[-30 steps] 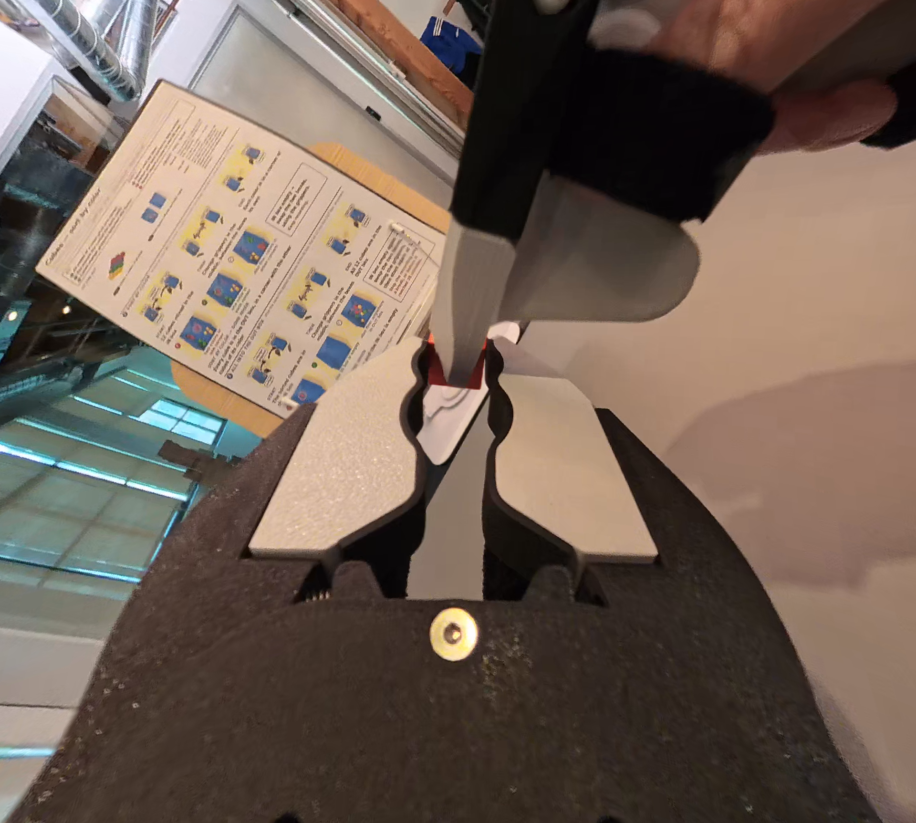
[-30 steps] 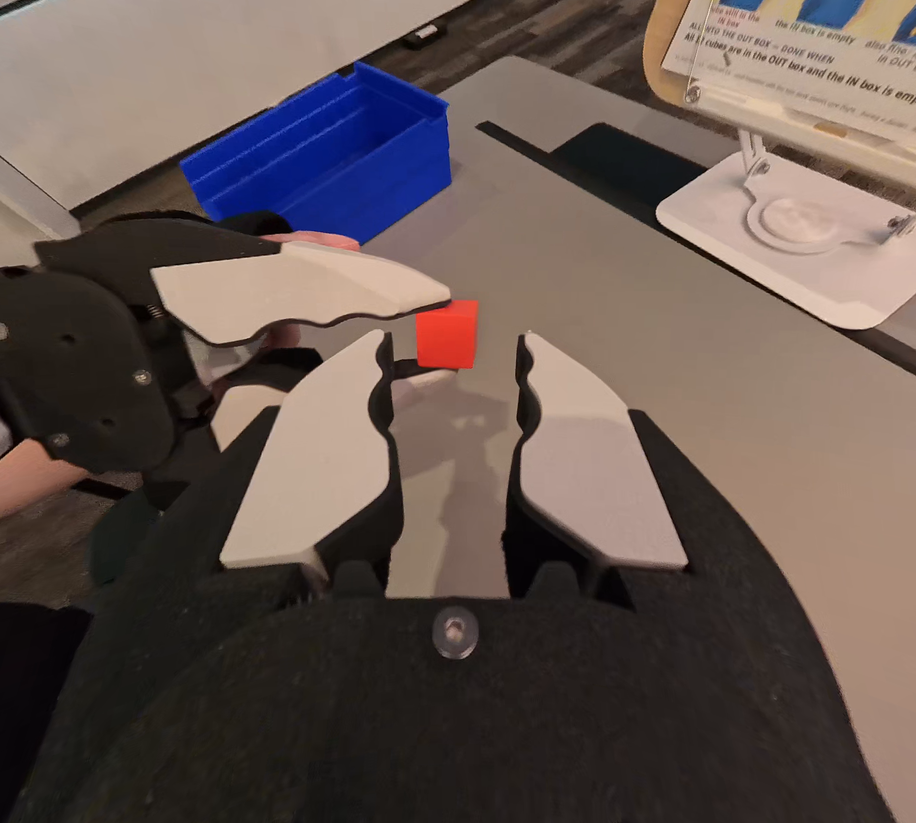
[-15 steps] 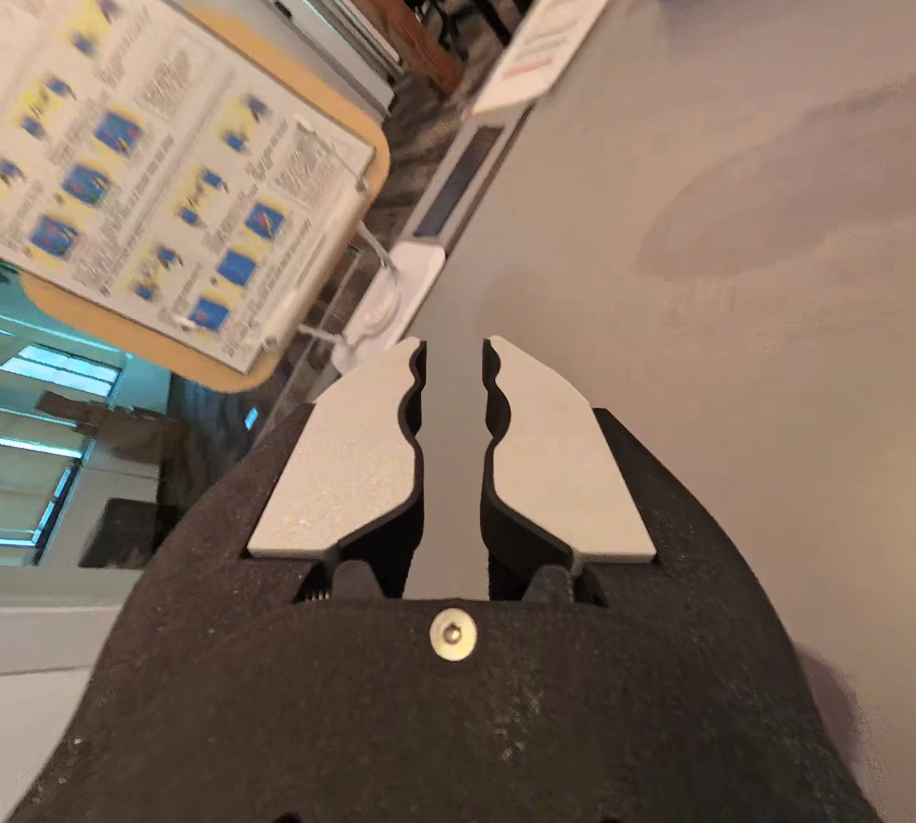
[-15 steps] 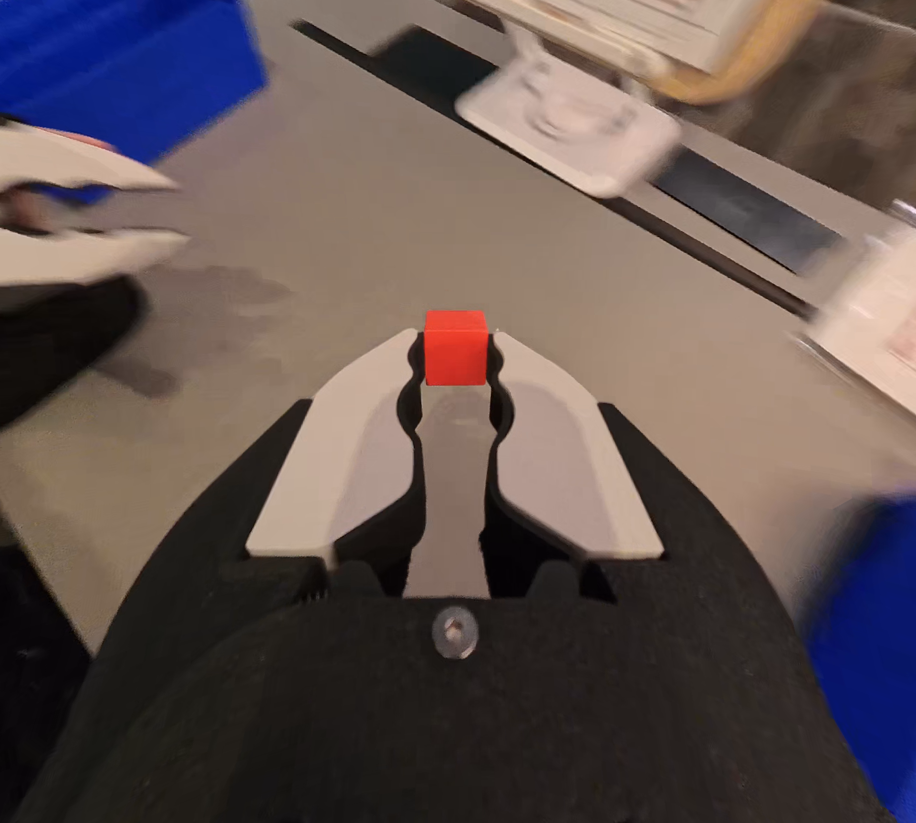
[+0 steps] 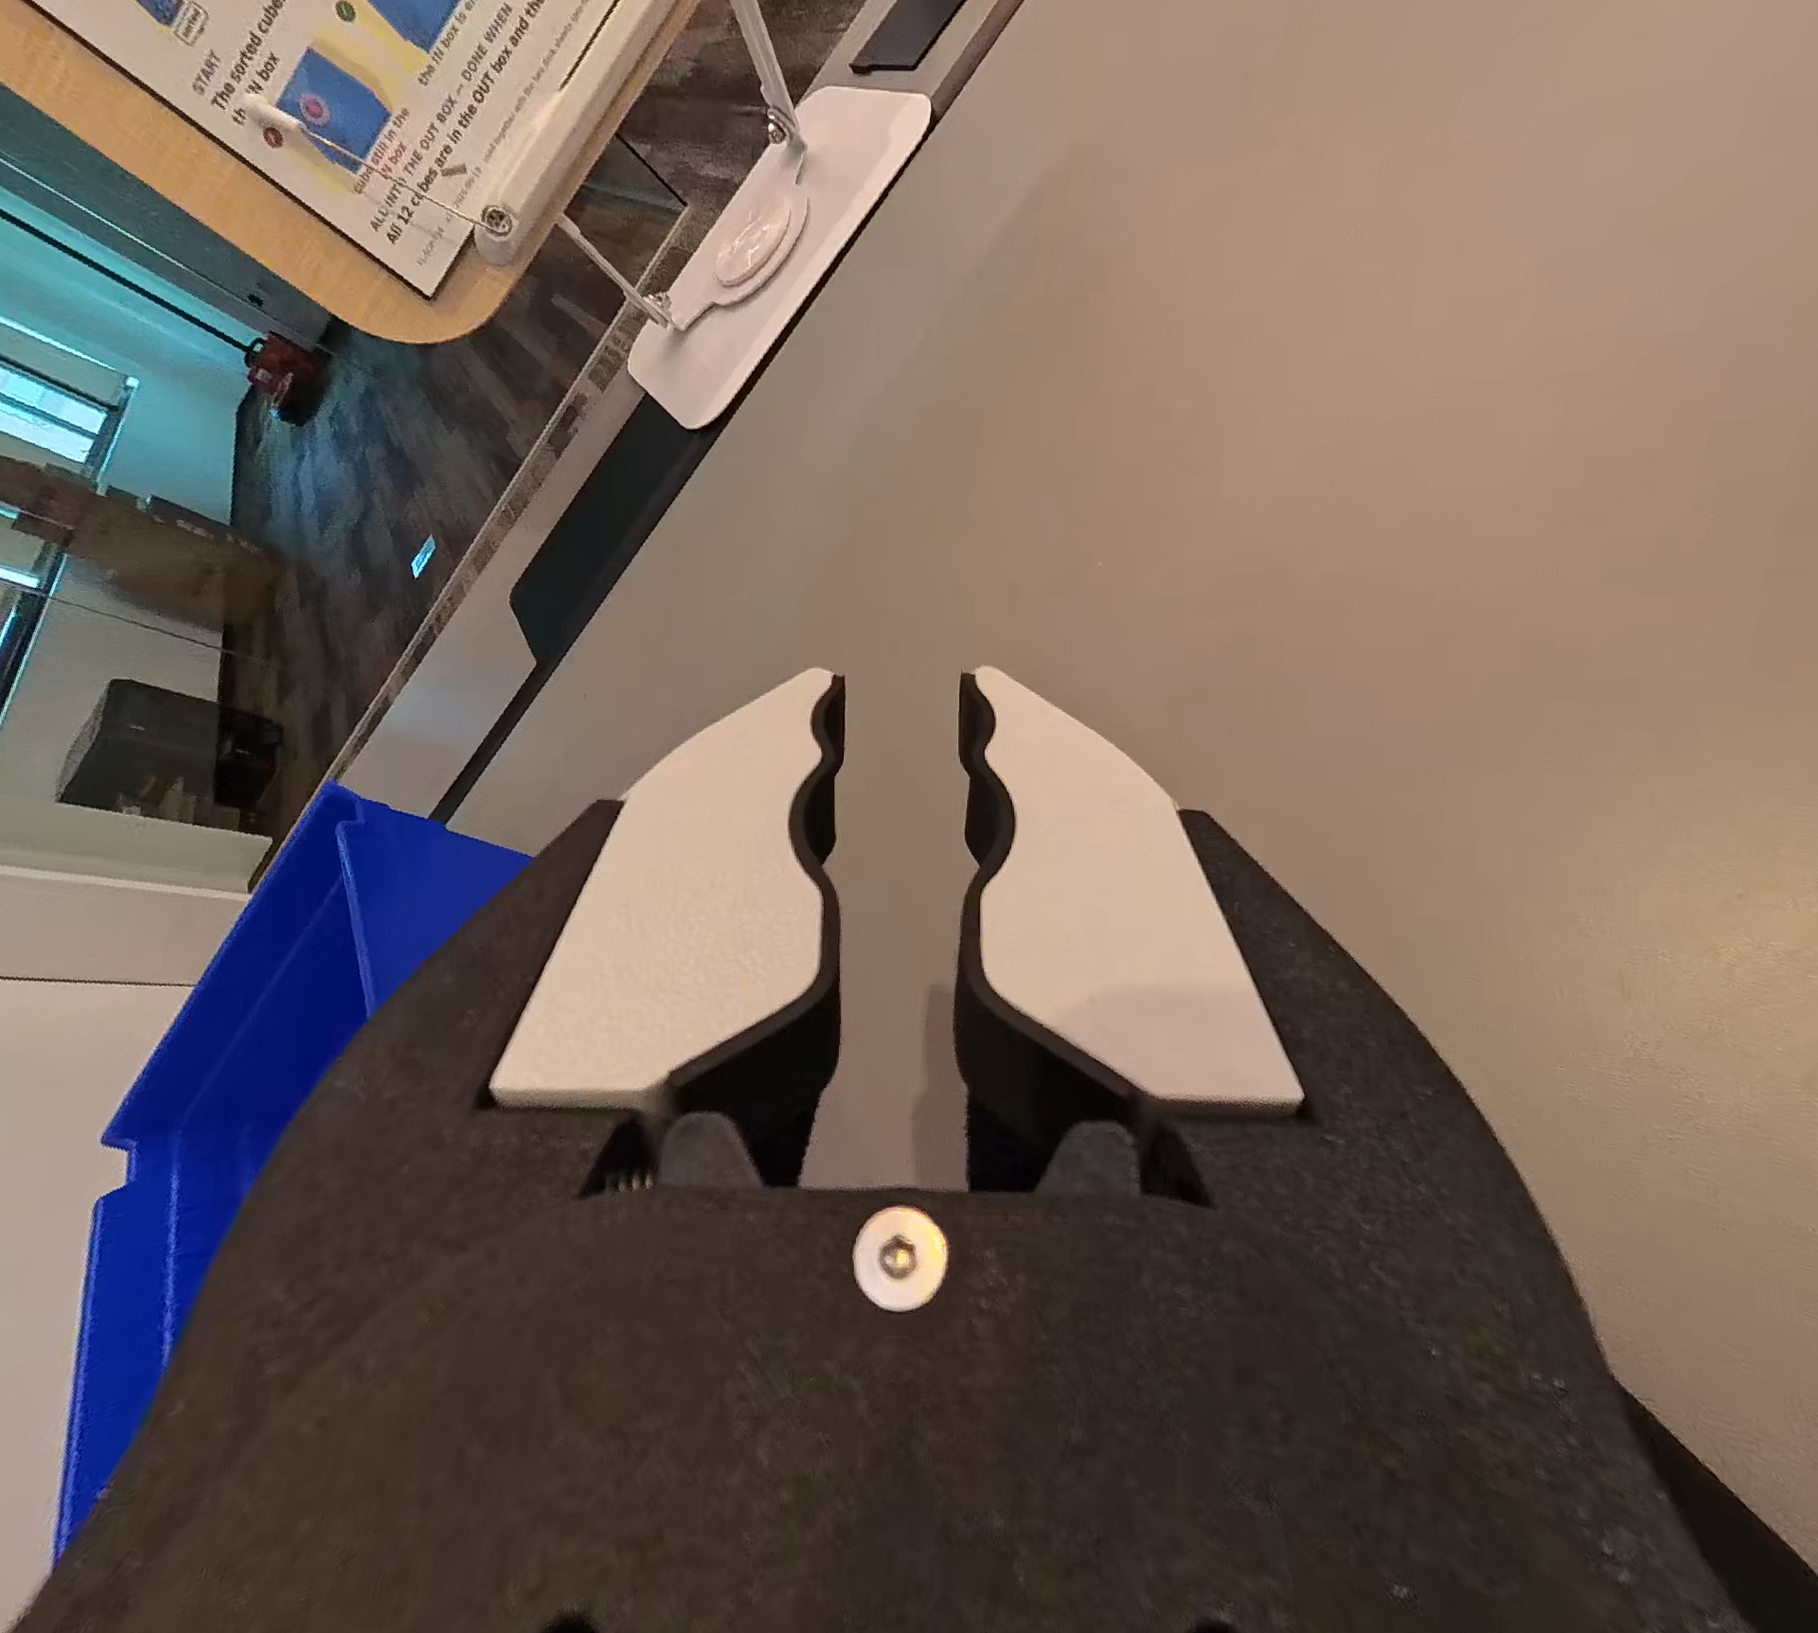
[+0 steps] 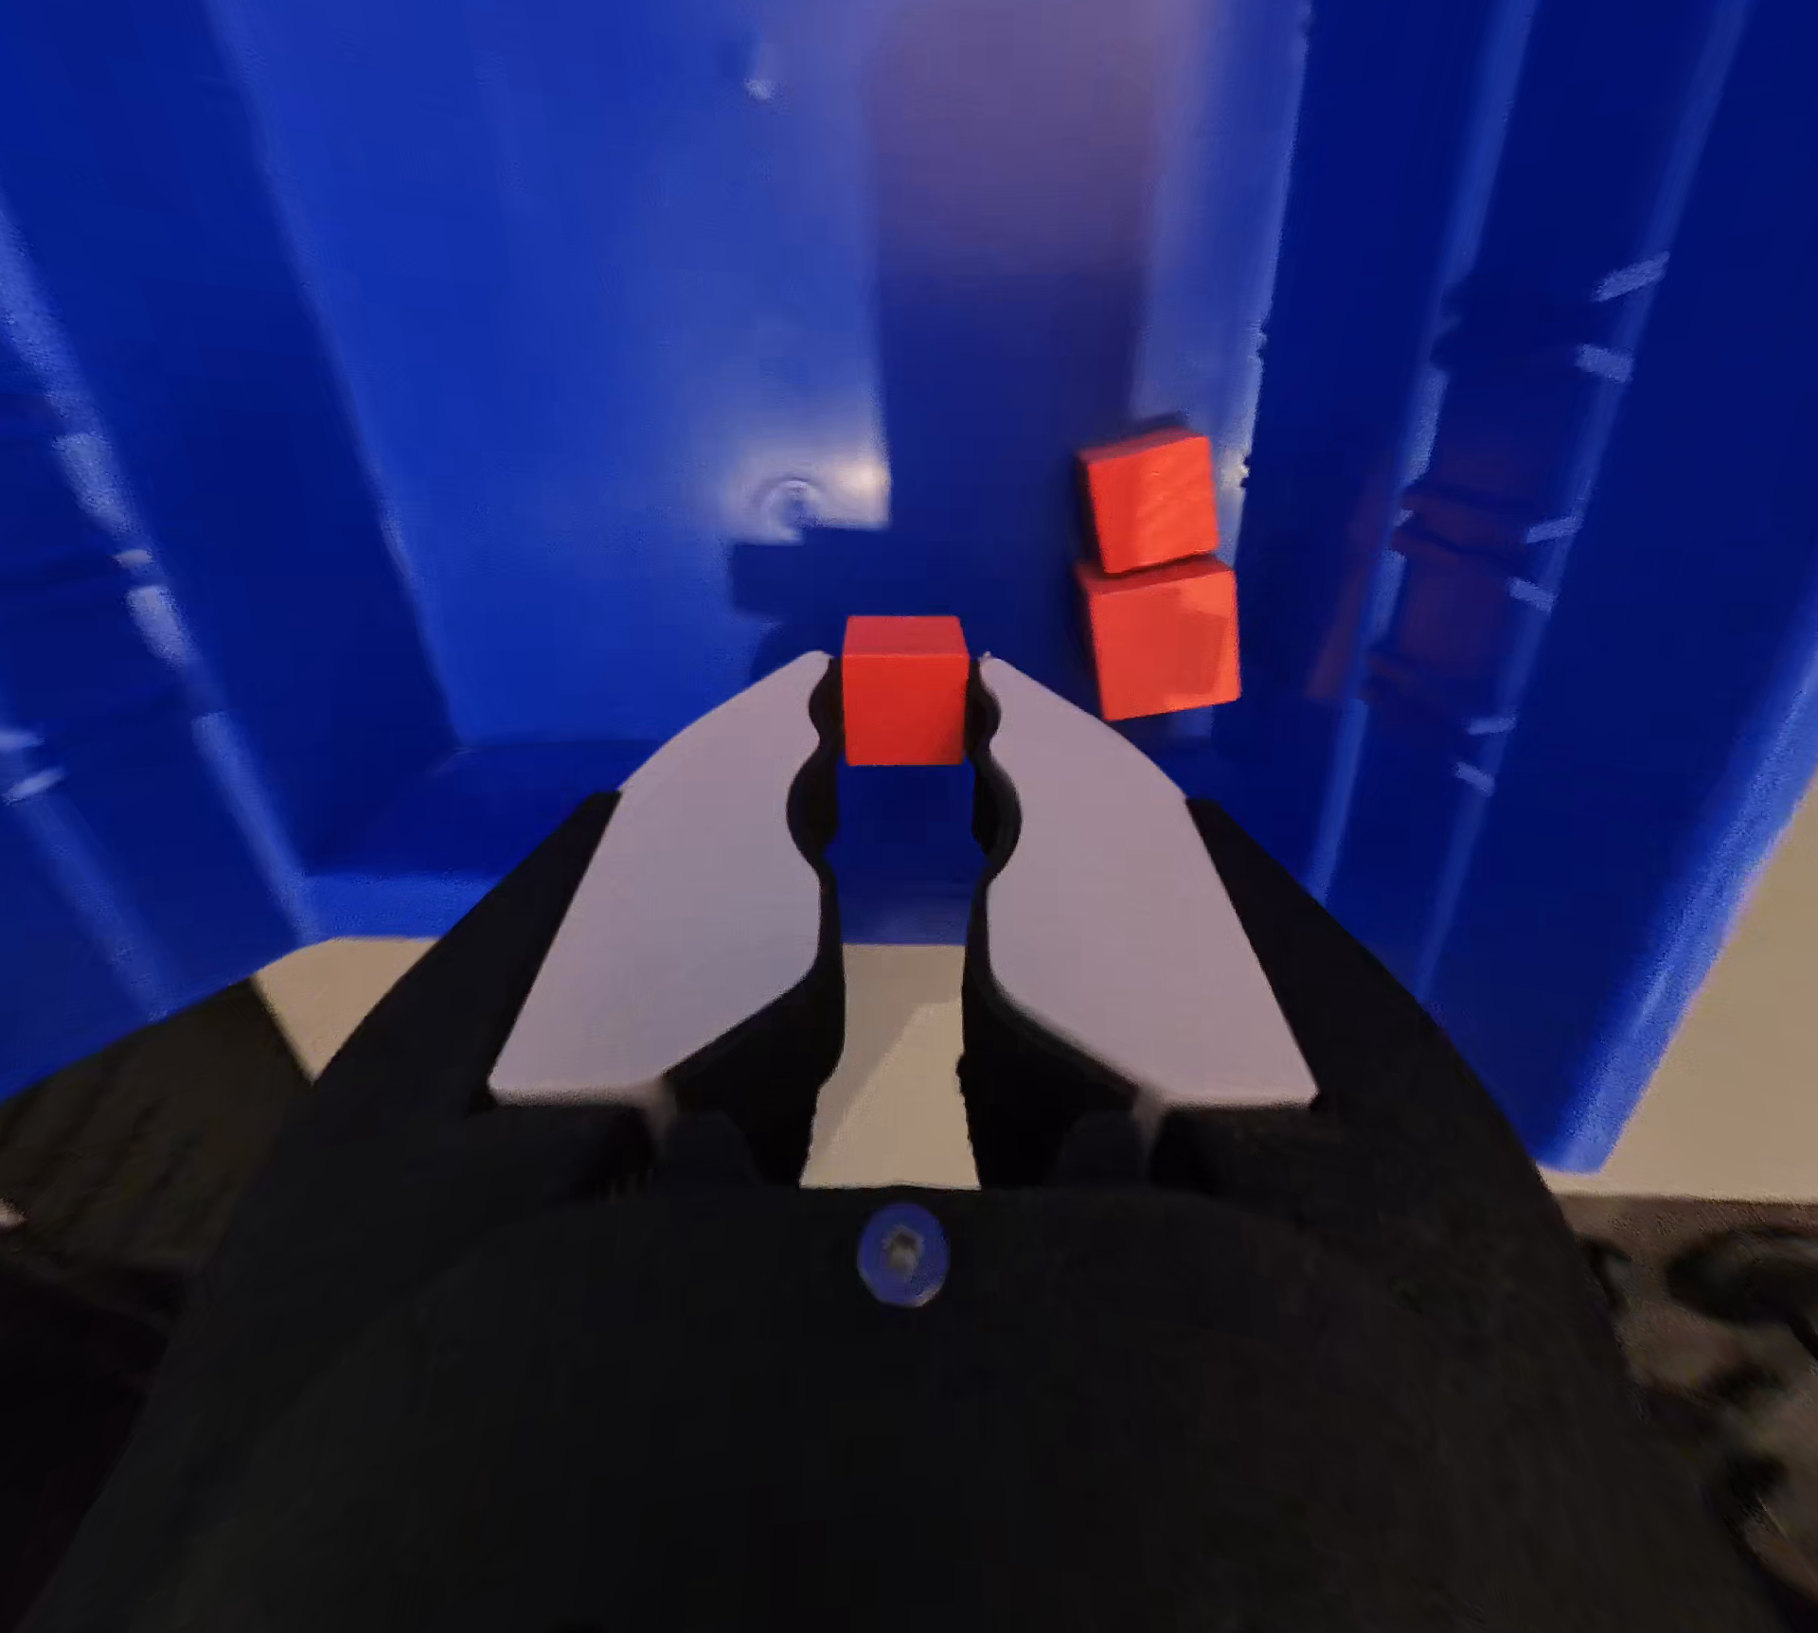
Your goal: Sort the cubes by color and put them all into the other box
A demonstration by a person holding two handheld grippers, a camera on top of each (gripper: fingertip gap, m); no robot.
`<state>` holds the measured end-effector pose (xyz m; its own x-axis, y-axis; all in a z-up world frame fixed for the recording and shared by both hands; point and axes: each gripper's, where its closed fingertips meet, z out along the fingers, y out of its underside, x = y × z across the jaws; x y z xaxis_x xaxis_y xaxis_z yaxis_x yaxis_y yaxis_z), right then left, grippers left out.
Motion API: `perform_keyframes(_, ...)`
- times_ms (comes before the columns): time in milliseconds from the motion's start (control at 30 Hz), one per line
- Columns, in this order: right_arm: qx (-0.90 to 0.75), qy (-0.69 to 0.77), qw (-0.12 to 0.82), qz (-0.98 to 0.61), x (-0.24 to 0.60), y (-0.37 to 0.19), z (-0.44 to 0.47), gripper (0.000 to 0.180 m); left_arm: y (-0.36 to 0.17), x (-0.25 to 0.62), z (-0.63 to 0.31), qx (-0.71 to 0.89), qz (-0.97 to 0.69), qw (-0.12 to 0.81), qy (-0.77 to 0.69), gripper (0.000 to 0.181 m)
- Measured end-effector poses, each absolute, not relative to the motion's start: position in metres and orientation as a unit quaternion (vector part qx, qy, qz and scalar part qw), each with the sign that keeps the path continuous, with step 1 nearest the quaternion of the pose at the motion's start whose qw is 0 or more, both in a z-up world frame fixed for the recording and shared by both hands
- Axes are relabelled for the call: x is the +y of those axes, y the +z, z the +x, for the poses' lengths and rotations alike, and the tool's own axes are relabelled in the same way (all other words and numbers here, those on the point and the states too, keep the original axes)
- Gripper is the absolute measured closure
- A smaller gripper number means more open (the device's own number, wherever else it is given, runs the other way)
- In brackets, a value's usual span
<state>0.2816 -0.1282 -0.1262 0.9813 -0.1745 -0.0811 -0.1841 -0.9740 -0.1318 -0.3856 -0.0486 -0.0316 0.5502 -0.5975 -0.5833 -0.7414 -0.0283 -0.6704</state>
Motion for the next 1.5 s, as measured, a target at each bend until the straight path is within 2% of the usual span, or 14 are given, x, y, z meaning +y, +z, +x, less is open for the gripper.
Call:
perform_keyframes(233, 0.098, -0.026, 0.043, -0.994, -0.126, -0.137, 0.301, 0.157, -0.022, -0.060, -0.384, 0.476, -0.705, 0.521, 0.075, 0.159)
perform_keyframes(333, 0.094, -0.037, 0.056, -0.993, -0.125, -0.130, 0.303, 0.148, -0.019, -0.063, -0.390, 0.468, -0.707, 0.524, 0.081, 0.159)
perform_keyframes(533, 0.055, -0.018, 0.187, -0.981, -0.115, -0.083, 0.275, 0.148, -0.008, -0.063, -0.441, 0.426, -0.721, 0.531, 0.131, 0.159)
perform_keyframes(733, -0.024, 0.048, 0.341, -0.939, -0.115, -0.033, 0.209, 0.149, 0.006, -0.050, -0.563, 0.311, -0.766, 0.521, 0.211, 0.159)
perform_keyframes(867, -0.043, 0.073, 0.384, -0.919, -0.114, -0.022, 0.183, 0.149, 0.006, -0.042, -0.637, 0.246, -0.800, 0.504, 0.212, 0.157)
perform_keyframes(1000, -0.045, 0.069, 0.387, -0.918, -0.108, -0.023, 0.175, 0.149, -0.011, -0.034, -0.657, 0.257, -0.828, 0.473, 0.155, 0.157)
perform_keyframes(1267, -0.050, 0.084, 0.375, -0.922, -0.103, -0.019, 0.155, 0.149, -0.069, 0.011, -0.650, 0.460, -0.807, 0.346, 0.132, 0.139)
perform_keyframes(1500, -0.064, 0.081, 0.363, -0.926, -0.107, -0.008, 0.136, 0.148, -0.127, 0.034, -0.653, 0.483, -0.843, 0.227, 0.071, 0.131)
